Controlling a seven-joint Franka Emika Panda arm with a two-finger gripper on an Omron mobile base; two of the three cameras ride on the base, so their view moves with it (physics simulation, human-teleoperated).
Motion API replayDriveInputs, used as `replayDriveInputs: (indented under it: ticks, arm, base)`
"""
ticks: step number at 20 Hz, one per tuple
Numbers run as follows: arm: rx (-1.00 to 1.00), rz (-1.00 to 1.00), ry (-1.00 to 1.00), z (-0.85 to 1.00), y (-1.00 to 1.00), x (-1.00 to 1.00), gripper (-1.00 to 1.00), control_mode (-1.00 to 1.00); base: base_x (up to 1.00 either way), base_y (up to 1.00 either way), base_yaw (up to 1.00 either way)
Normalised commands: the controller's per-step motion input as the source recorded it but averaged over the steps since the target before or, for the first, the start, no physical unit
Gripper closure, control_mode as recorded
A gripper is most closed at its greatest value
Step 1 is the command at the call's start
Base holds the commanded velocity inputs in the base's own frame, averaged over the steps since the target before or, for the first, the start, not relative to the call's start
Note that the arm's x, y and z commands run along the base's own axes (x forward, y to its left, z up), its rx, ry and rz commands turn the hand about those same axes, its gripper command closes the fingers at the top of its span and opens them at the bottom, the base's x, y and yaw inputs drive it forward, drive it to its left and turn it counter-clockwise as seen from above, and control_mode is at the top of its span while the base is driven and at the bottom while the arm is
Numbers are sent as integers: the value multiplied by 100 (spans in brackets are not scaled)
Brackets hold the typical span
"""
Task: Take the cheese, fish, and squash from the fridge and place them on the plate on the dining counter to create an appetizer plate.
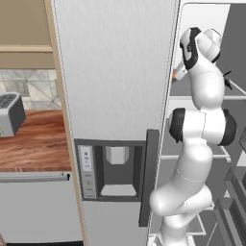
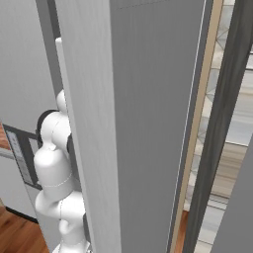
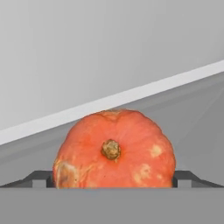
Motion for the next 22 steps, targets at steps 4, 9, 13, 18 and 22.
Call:
replayDriveInputs:
  ticks: [4,9,13,18,22]
  arm:
    - [-1,3,0,0,14,0,-100,-100]
    - [-1,4,0,-2,5,0,-100,-100]
    - [-1,6,0,-12,1,0,-100,-100]
    - [-2,7,0,-16,0,0,100,-100]
    - [-2,3,-3,-5,0,0,100,-100]
  base:
    - [0,0,0]
    - [0,0,0]
    - [0,0,0]
    - [0,0,0]
    - [0,0,0]
